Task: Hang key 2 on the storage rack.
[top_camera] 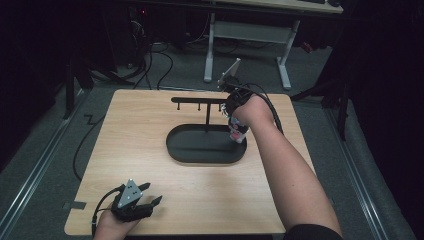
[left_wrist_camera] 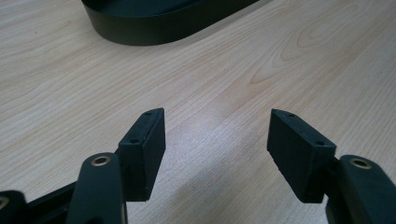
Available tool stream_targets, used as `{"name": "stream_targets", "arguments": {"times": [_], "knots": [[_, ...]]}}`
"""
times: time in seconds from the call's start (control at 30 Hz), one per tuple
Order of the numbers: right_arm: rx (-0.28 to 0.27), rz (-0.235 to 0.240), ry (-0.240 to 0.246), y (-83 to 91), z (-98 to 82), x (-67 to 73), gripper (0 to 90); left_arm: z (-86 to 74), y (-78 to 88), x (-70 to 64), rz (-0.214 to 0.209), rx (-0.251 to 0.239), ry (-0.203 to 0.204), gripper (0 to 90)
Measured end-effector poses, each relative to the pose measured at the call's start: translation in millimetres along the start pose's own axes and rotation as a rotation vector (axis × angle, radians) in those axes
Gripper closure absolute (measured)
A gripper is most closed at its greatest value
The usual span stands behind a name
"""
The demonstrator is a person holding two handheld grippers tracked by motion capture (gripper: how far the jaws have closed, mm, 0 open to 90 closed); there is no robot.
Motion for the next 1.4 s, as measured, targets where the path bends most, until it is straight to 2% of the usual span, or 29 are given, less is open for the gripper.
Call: {"name": "stream_targets", "arguments": {"times": [0.17, 0.27, 0.47, 0.5, 0.6, 0.8, 1.1, 1.2, 1.4], "knots": [[-0.007, -0.021, 0.021, 6.8, 8.3, 5.1, 84.8, -0.3, -0.6, -1.6, -0.001, 0.000, -0.003, 37.8], [-0.005, -0.029, 0.030, 5.2, 11.8, 6.0, 84.8, -0.2, -0.2, -1.3, -0.002, -0.004, -0.002, 37.8], [-0.015, -0.040, 0.002, 0.9, 15.2, 1.1, 84.9, -0.4, 0.7, 1.1, 0.000, -0.007, 0.003, 37.8], [-0.009, -0.040, -0.016, 0.6, 15.0, 0.7, 84.9, -0.3, 0.8, 1.2, -0.002, -0.006, 0.004, 37.8], [0.000, -0.046, 0.001, -1.6, 12.5, -2.1, 84.9, -0.1, 0.5, 0.8, -0.001, -0.008, 0.001, 37.8], [0.007, -0.031, -0.032, -6.8, 2.4, -3.4, 84.8, -0.4, -0.9, -0.6, -0.002, -0.001, -0.006, 37.8], [0.029, -0.009, -0.016, -19.6, -9.3, 0.5, 84.8, -1.0, -3.0, -2.4, -0.005, 0.011, -0.013, 37.8], [0.016, 0.007, -0.016, -24.2, -9.4, 4.4, 84.7, -1.2, -3.3, -2.6, -0.005, 0.014, -0.014, 37.8], [-0.005, 0.005, -0.010, -30.3, -6.5, 7.8, 84.1, -1.2, -3.2, -2.0, -0.005, 0.014, -0.015, 37.8]]}}
Point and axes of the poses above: each handheld gripper's, and its own axes: y roughly backward along the jaws, z roughly out of its top, x roughly to its left, the point moved 2 cm from there along -y, roughly forward along the jaws, and after that the axes turned 14 degrees about y, right-handed, at the moved point
